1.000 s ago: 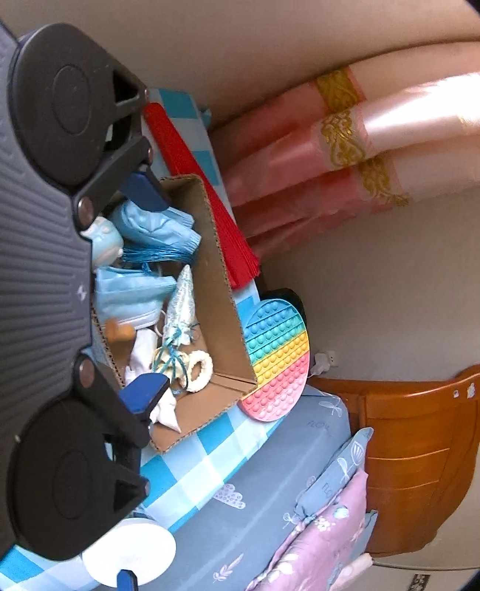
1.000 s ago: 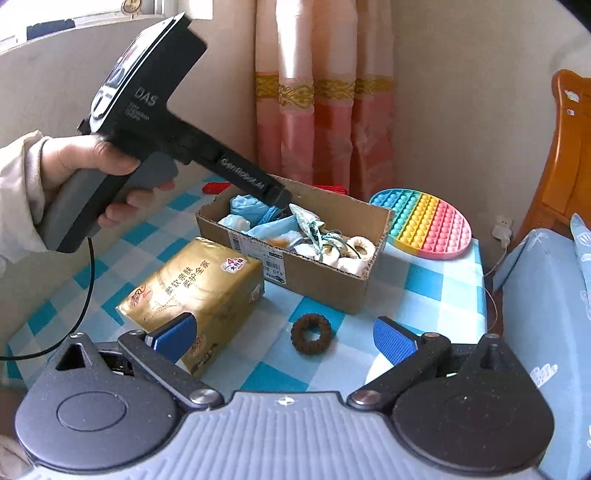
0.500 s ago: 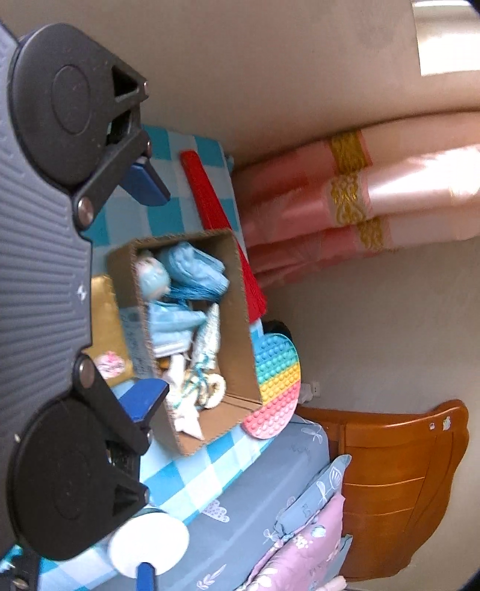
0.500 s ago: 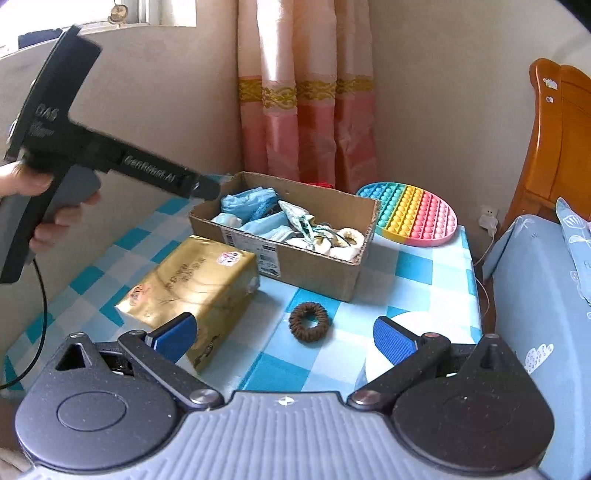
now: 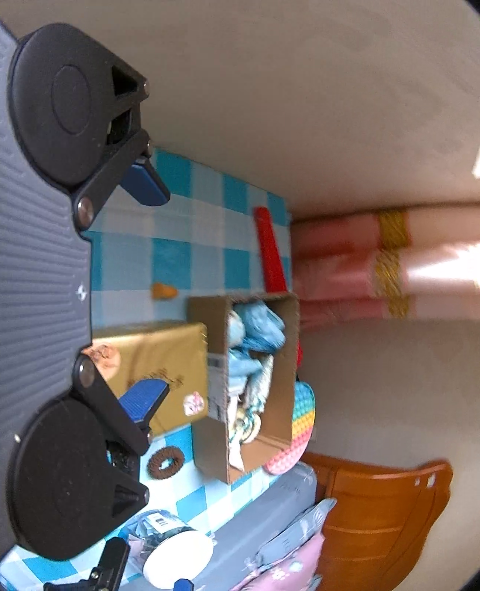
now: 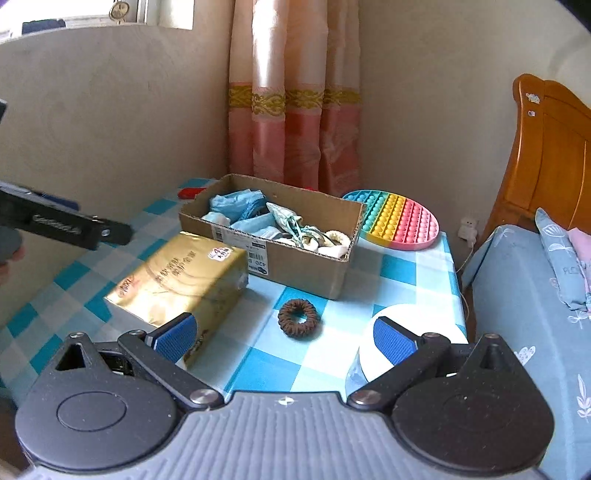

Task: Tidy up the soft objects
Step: 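Grasp the brown scrunchie with the right tool while the left tool moves toward the second plug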

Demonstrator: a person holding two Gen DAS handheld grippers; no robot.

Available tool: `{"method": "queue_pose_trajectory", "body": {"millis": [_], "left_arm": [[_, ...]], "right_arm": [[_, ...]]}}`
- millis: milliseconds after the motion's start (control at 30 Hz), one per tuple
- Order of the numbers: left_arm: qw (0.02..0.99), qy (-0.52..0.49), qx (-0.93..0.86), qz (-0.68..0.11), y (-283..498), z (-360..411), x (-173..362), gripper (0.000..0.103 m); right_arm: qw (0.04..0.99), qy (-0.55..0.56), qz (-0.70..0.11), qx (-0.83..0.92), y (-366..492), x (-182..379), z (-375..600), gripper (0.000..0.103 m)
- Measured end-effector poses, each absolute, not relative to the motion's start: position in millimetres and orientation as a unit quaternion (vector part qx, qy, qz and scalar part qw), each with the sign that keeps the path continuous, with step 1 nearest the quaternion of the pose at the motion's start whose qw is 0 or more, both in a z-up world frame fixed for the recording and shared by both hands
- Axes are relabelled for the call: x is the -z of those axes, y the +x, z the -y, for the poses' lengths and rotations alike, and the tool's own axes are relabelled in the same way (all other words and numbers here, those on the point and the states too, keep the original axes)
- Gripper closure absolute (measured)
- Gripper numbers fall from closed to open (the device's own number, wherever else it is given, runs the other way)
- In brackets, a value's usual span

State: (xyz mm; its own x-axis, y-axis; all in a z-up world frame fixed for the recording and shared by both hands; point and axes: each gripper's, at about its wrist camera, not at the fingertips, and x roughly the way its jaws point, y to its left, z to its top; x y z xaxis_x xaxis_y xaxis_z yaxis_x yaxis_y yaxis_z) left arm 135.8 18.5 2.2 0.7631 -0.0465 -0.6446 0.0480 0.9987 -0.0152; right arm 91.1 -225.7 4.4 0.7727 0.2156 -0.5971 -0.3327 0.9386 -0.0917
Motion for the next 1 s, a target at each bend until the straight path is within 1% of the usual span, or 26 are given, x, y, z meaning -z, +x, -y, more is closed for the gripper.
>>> {"method": "queue_pose_trajectory", "body": {"millis": [300, 600, 733, 767, 833, 1000], "left_arm": [[0.935, -0.02, -0.003, -0.354, 136, -36, 9, 0.003], [0.93, -0.034, -0.004, -0.366, 154, -44, 23, 0.003], [0.928, -0.031, -0.01, -0.371, 163, -47, 29, 0.003], [0.928, -0.031, -0.012, -0.372, 165, -49, 30, 0.003], [0.927, -0.034, -0.014, -0.374, 168, -51, 32, 0.003], [0.926, -0.035, -0.014, -0.377, 174, -52, 36, 0.003]], "right_arm": [[0.931, -0.13, -0.306, -0.148, 110, 8, 211, 0.0], [0.913, -0.157, -0.348, -0.144, 155, 34, 195, 0.001], [0.909, -0.164, -0.361, -0.129, 176, 44, 189, 0.005], [0.908, -0.165, -0.362, -0.128, 180, 45, 189, 0.009], [0.904, -0.168, -0.371, -0.13, 188, 49, 187, 0.014], [0.896, -0.174, -0.384, -0.137, 201, 57, 185, 0.021]]}}
